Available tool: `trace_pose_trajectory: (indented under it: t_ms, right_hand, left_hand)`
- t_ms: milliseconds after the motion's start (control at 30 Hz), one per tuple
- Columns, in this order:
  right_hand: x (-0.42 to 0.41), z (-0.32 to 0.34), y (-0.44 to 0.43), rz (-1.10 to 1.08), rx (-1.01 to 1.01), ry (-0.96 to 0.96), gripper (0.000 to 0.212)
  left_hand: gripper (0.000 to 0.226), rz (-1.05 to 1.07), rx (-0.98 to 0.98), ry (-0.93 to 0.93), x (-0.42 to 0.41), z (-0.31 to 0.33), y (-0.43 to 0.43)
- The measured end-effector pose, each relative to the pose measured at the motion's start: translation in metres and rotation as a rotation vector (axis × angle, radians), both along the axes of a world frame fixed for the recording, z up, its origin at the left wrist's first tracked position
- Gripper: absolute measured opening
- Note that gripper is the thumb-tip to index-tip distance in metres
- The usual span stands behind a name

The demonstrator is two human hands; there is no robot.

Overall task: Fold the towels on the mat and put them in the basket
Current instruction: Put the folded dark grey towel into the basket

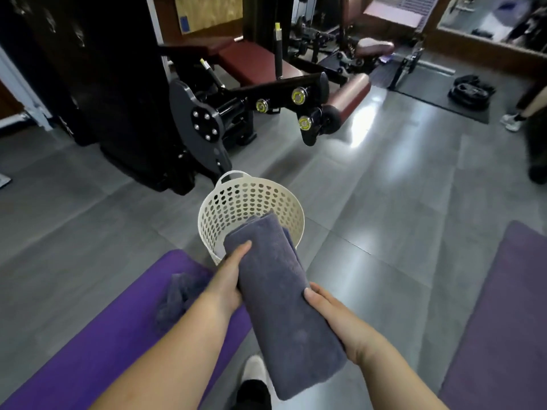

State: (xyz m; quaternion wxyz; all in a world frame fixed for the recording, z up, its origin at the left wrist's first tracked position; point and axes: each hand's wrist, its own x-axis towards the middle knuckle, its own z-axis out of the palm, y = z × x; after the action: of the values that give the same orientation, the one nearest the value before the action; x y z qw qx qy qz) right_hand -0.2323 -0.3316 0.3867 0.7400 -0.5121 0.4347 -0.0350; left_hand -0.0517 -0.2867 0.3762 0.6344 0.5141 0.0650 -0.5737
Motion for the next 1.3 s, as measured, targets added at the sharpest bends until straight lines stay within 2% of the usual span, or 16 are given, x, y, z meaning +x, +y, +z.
trace_pose_trajectory:
  t_ms: [33, 133, 200, 267, 367, 500, 633, 700, 800, 1000, 1133, 1233, 1300]
  right_hand:
    - [0.007, 0.0, -0.023, 0.01, 0.021, -0.003, 0.098]
    - [0.03, 0.001, -0.085, 0.02, 0.047, -0.011, 0.045]
    - [0.046, -0.003, -0.123, 0.043, 0.011, 0.014, 0.027]
    - [0.065, -0.007, -0.159, 0.071, -0.02, 0.027, 0.029]
    - [0.099, -0.026, -0.214, 0.147, -0.057, 0.08, 0.031]
    - [0.15, -0.066, -0.288, 0.315, -0.064, 0.08, 0.025]
    - [0.208, -0.12, -0.344, 0.505, -0.037, 0.166, 0.03]
    - [0.237, -0.154, -0.36, 0.565, -0.033, 0.189, 0.031]
    - [0.276, -0.219, -0.369, 0.616, -0.076, 0.231, 0.026]
    - [0.332, -0.391, -0.355, 0.567, -0.027, 0.341, 0.023]
    - [0.351, -0.481, -0.332, 0.532, -0.11, 0.379, 0.03]
    - [0.357, -0.52, -0.314, 0.514, -0.04, 0.365, 0.024]
    - [0.357, -0.539, -0.301, 0.545, -0.004, 0.344, 0.02]
  left_hand:
    - [0.03, -0.013, 0.01, 0.005, 0.005, 0.002, -0.021]
    - [0.026, 0.008, 0.035, -0.015, 0.024, 0.005, -0.081]
    - [0.03, 0.054, 0.04, -0.03, 0.04, 0.002, -0.115]
    - [0.032, 0.115, 0.046, -0.062, 0.054, -0.004, -0.146]
    - [0.022, 0.212, 0.12, -0.12, 0.074, -0.023, -0.184]
    - [0.013, 0.413, 0.215, -0.147, 0.099, -0.068, -0.223]
    - [0.027, 0.59, 0.423, -0.129, 0.109, -0.124, -0.23]
    - [0.044, 0.553, 0.612, -0.194, 0.108, -0.158, -0.22]
    - [0.03, 0.447, 0.887, -0.298, 0.11, -0.218, -0.198]
    - [0.049, 0.268, 1.337, -0.701, 0.143, -0.359, -0.181]
    - [0.032, 0.307, 1.318, -0.899, 0.143, -0.419, -0.183]
    - [0.051, 0.324, 1.245, -0.904, 0.136, -0.43, -0.173]
    - [0.05, 0.362, 1.208, -0.934, 0.134, -0.435, -0.171]
